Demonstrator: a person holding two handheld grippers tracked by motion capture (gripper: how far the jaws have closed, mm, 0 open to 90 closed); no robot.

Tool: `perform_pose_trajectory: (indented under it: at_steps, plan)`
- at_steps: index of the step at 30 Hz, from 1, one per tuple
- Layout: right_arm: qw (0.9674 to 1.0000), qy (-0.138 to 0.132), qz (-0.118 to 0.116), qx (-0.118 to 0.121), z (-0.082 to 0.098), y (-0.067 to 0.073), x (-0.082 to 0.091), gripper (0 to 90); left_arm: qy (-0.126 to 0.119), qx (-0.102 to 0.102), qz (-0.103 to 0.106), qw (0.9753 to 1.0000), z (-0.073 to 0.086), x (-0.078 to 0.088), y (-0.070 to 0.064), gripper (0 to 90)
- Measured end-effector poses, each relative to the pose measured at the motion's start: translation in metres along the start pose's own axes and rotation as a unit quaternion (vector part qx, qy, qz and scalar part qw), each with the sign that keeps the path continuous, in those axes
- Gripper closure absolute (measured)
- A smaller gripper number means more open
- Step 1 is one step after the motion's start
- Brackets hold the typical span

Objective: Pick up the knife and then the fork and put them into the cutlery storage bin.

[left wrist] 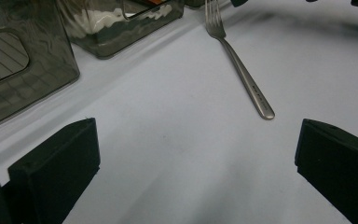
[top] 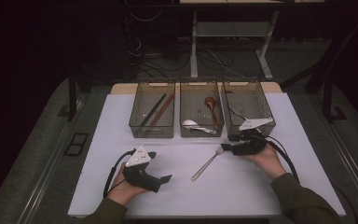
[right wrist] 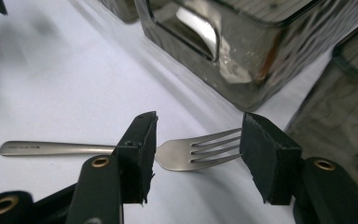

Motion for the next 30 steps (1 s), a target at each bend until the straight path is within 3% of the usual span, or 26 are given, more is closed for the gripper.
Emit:
perform_pose_trajectory:
  at_steps: [7,13,22,30]
  plan:
    - [0.9998,-0.008,0.012,-0.012,0.0,-0.006,-0.002,46.3,-0.001,0.0,0.001,1.0,0.0,0.0,0.0,0.0]
    - [0.9995,0.002,0.013,-0.028,0.004,-0.013,-0.011,48.4,0.002,-0.001,0.001,1.0,0.001,-0.002,0.0,0.0]
    - [0.9976,0.019,-0.024,-0.062,0.01,-0.018,-0.023,72.0,0.004,0.0,0.004,1.0,0.001,-0.003,-0.001,0.0]
    - [0.9957,0.001,-0.049,-0.078,0.005,-0.021,-0.015,78.6,0.004,-0.001,0.005,1.0,0.001,-0.003,-0.001,0.0]
Point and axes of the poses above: each handheld gripper's, and its own axes: x roughly backward along the jaws, z roughly out of its underside, y roughly to its left, the point moved 6 cm from there along -x, roughly forward along the jaws, and after that the axes turned 9 degrees about z, right-handed, at the moved point
